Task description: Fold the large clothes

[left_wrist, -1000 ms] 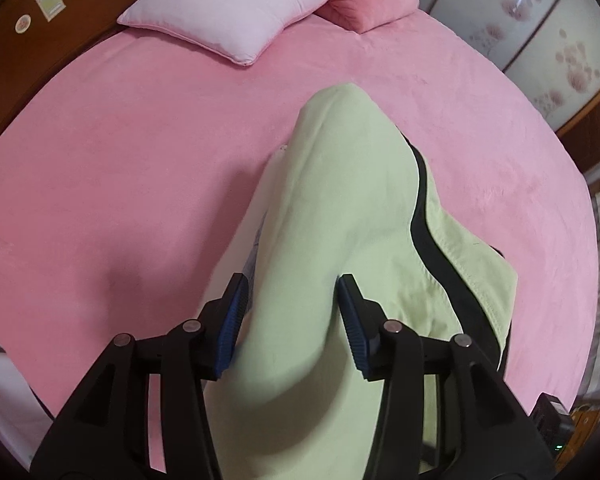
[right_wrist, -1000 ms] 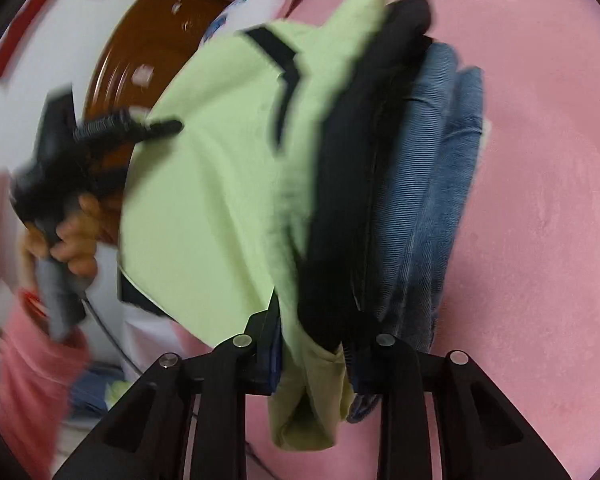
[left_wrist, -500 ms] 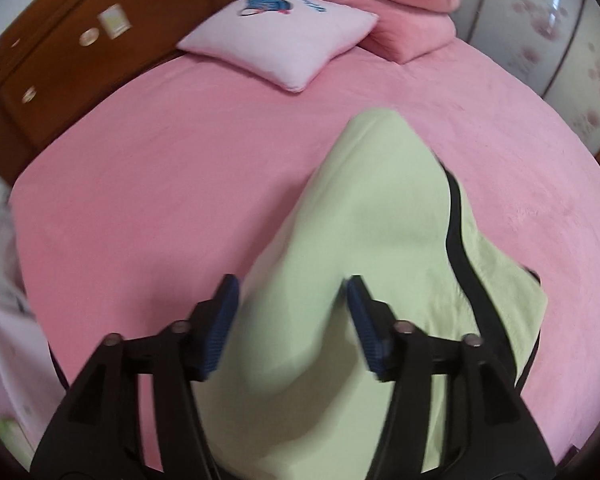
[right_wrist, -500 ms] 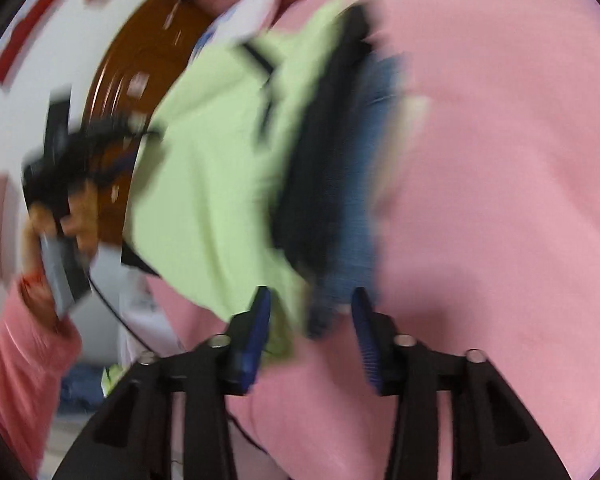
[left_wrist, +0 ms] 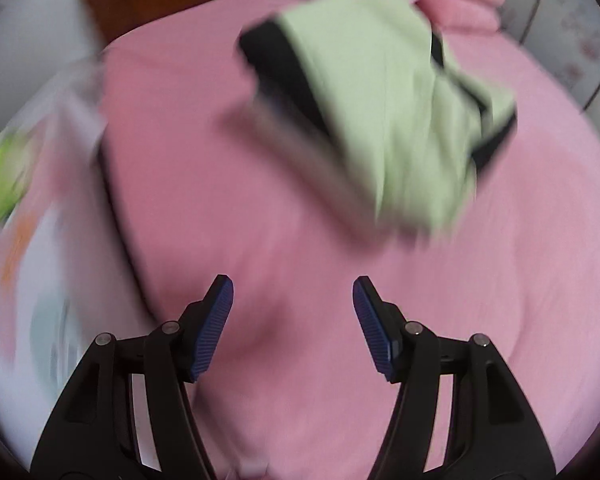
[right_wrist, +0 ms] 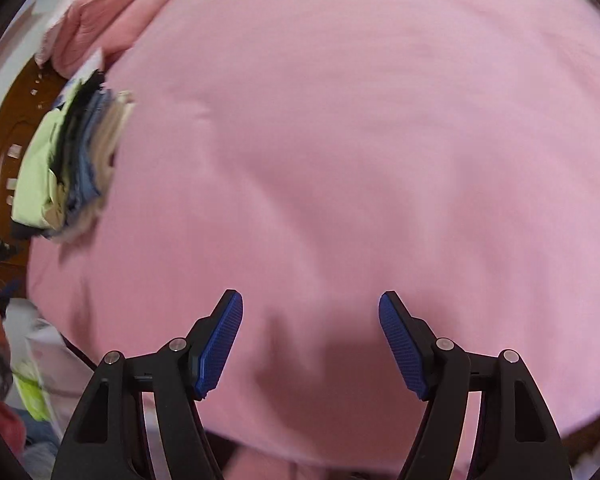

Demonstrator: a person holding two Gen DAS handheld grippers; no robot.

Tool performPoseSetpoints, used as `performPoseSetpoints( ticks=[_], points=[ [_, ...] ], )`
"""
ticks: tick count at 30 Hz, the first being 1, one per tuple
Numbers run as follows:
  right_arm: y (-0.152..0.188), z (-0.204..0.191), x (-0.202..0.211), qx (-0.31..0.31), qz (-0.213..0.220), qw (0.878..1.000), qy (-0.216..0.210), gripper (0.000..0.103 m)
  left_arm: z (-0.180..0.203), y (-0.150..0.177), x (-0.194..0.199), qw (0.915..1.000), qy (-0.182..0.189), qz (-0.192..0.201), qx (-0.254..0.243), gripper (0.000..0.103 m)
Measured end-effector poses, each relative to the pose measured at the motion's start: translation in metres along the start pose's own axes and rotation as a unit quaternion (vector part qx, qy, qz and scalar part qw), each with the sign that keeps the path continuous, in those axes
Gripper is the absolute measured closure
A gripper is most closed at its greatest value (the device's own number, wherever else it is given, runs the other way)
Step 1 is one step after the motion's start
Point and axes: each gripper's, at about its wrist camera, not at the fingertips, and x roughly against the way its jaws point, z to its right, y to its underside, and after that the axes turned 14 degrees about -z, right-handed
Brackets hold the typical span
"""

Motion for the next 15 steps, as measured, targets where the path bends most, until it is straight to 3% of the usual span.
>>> performPoseSetpoints(
  ticks=[3, 6, 8, 11, 15],
  points=[
    [0.043, 0.053, 0.045, 0.023, 0.020, 0.997, 0.073, 0.023, 0.022, 0.091, 0.010, 0.9991, 0.000, -0.030, -0.028, 0.044],
    [0.074, 0.097, 0.084, 0.003, 0.034, 0.996, 0.085, 0.022, 0.044, 0.175, 0.017, 0.9935, 0.029, -0.074, -0.082, 0.044],
    [0.092, 0.131, 0.109, -0.029, 0.044, 0.993, 0.104, 0.020, 0.060, 0.221, 0.025, 0.9856, 0.023, -0.089, -0.142, 0.045],
    [0.111, 0.168, 0.132, -0.051, 0.049, 0.988, 0.134, 0.019, 0.081, 0.286, 0.047, 0.9676, -0.025, -0.064, -0.243, 0.045],
    [0.132, 0.201, 0.157, -0.071, 0.039, 0.989, 0.126, 0.019, 0.099, 0.330, 0.087, 0.9405, -0.022, -0.029, -0.338, 0.045]
  ],
)
